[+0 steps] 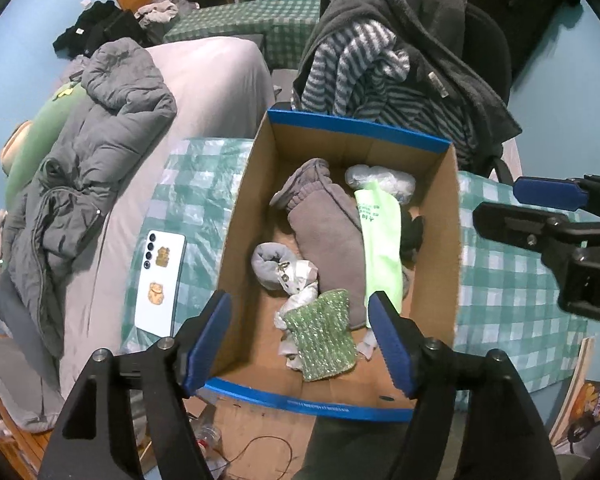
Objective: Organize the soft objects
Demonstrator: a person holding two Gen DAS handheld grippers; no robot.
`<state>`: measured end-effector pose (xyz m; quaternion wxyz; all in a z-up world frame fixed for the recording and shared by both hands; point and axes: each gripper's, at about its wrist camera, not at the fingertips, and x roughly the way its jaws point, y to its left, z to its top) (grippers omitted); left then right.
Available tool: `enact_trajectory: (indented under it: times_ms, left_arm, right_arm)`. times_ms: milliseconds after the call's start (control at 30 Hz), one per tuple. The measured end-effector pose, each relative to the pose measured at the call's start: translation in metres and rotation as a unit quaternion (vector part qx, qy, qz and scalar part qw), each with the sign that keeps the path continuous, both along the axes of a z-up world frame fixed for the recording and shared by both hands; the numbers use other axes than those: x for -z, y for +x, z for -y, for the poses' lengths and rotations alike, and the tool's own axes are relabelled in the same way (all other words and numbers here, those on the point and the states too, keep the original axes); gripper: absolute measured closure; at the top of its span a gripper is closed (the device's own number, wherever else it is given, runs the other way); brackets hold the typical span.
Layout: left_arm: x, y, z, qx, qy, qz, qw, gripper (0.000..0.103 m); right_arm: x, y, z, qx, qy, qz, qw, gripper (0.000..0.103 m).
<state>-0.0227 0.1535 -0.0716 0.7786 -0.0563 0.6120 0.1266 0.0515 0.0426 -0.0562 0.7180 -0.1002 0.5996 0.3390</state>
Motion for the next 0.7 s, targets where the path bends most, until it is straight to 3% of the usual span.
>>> enact_trajectory:
  times_ms: [233,700]
  left_arm:
    - [-0.031,-0.011,0.011,-0.006,-0.004,0.029,0.9995,0.023]
    - [-0.066,-0.025,0.04,-0.015,-0.019,0.06,0.9979,0.021]
  right_arm:
    - [-0.029,-0.008,0.022,0.017,0.014,0.02,1.0,0.041]
    - [-0.07,-0.022,0.063,0.045,0.027,0.06,0.997,0.04]
